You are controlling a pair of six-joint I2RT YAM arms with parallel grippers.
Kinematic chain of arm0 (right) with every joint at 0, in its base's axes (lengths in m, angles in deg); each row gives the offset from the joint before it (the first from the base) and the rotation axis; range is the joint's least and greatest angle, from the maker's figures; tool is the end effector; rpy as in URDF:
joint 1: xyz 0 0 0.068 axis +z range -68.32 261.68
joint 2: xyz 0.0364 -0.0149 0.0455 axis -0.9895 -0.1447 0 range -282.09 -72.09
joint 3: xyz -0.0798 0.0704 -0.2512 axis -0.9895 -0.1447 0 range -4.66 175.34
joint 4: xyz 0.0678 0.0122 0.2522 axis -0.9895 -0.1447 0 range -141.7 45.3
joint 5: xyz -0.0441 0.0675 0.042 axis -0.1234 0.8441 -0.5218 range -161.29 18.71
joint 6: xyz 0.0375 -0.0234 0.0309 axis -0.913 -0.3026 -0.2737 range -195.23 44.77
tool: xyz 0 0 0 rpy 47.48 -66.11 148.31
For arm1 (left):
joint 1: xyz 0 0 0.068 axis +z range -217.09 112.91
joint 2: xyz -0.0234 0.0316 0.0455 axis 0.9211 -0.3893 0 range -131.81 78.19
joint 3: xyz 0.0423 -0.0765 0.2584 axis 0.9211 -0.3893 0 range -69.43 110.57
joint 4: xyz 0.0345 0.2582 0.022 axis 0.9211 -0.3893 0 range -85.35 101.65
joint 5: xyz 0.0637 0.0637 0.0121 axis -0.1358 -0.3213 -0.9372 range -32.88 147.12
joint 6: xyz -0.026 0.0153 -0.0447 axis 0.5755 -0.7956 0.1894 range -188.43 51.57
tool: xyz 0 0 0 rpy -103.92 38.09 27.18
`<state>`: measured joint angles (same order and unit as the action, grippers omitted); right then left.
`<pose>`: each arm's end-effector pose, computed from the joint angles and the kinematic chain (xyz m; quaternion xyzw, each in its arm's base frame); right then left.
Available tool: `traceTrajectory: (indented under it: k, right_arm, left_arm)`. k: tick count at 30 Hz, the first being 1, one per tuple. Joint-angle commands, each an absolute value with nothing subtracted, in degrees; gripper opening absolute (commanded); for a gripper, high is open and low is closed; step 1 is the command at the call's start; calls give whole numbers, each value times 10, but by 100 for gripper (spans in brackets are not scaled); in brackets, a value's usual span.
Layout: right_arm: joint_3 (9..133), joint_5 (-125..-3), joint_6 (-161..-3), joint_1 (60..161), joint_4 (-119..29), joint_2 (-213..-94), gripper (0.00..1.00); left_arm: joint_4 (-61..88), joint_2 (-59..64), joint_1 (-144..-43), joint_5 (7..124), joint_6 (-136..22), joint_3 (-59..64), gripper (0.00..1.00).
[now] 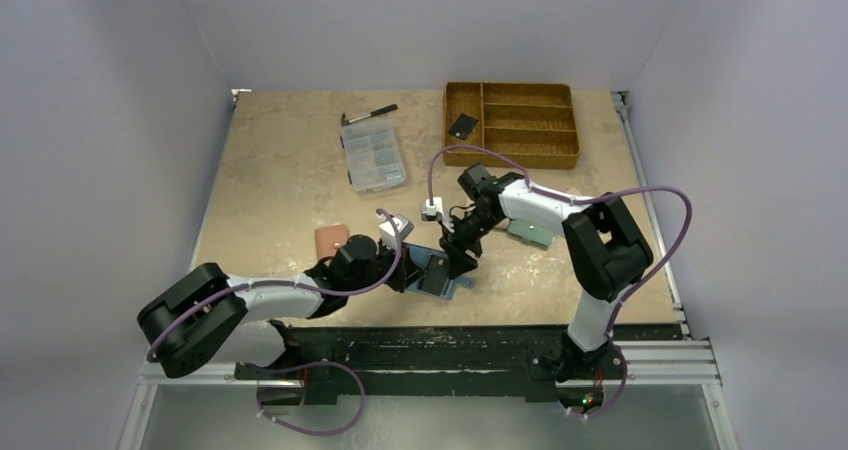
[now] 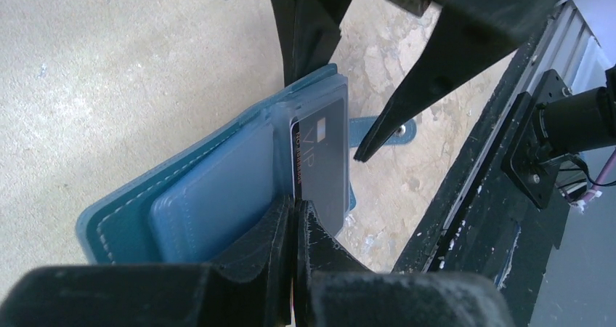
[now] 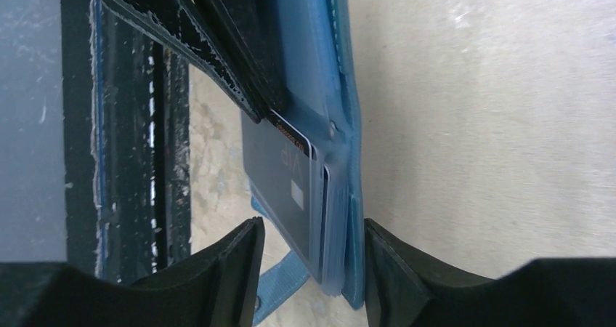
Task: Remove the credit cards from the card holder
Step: Remove the credit card from the card holder.
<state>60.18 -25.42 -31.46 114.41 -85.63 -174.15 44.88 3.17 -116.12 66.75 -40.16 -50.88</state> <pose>0.2611 0.1983 0.1746 -0.5987 0.6945 0.3767 0.1319 0.1511 -0.1831 0.1543 0.1954 0.8102 -0.3972 0.3843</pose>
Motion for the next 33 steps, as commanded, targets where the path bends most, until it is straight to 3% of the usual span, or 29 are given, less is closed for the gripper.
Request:
traceTrajectory:
  k: [1,5,11,14,18,21,27,33]
  right_arm:
    - [632,-225,-290,1160,-895,-1750,53]
    - [635,-226,-286,1160,-901,-1750,43]
    - [643,-227,-288,1160,-911,-1760,16]
    - [649,-220,-281,1160,-923,-1764,10]
    - [653,-208,-270,1160,-937,-1763,6]
    - [655,-203,-263,1160,-944,-1763,4]
    - [659,-190,-247,1160,-961,-1766,0]
    - [662,-183,-239,1161,-971,-1769,0]
  left_arm:
    - [465,62,-1166,658,-436,-498,0]
    - [457,90,-1166,648,-445,-509,0]
    - [436,122,-1166,640,-452,-524,0]
    - [434,130,-1166,642,-452,-529,0]
    - [441,127,-1166,654,-448,-530,2]
    - [444,117,-1166,659,-440,-525,17]
    - [445,101,-1165,656,-433,-519,35]
    - [465,80,-1166,668,-431,-518,36]
